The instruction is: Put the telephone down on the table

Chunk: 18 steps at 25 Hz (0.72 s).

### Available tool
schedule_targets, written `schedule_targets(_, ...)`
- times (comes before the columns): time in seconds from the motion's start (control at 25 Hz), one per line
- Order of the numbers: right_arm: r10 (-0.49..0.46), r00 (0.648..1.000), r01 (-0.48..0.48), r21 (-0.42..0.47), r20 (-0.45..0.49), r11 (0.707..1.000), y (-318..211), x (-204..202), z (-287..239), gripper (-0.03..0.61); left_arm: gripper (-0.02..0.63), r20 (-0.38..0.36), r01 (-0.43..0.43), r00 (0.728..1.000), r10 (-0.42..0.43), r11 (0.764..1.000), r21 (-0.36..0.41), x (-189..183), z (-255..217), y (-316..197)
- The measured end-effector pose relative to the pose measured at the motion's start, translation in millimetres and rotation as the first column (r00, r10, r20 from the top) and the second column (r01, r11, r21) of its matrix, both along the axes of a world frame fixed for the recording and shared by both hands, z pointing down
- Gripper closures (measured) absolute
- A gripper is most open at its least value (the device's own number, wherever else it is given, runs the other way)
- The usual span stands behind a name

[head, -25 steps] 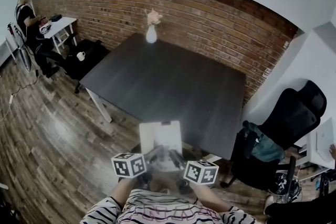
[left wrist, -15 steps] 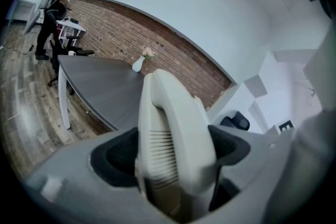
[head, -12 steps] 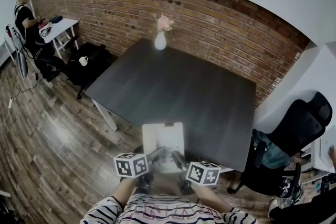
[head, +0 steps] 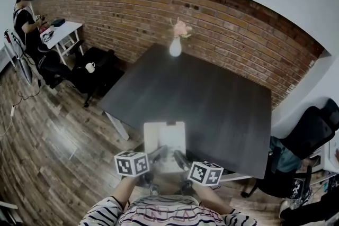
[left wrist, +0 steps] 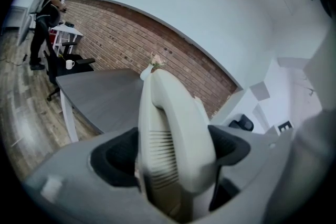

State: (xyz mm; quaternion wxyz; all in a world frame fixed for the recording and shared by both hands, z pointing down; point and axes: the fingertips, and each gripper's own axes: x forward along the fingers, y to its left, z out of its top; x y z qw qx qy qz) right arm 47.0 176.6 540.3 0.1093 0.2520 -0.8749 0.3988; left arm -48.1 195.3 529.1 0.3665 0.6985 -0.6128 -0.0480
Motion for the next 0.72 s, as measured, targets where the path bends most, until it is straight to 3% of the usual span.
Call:
schedule_targets(0.32, -0.016, 1.000, 0.016, -0.007, -0.021, 1.000, -28.4, -41.9, 7.2, 0.364, 0.199, -0.022, 0.021, 1.000, -0.021, 1.000, -0.007, -42.1, 9.0, -26.3)
schedule_targets(0.72, -0.021, 1.000, 0.021, -0.017, -0.008, 1.000, -122.0, -61.8, 6.0, 0.365, 0.199, -0.019, 0.026, 0.999, -0.026, 1.000, -0.008, -62.3, 7.0, -118.6)
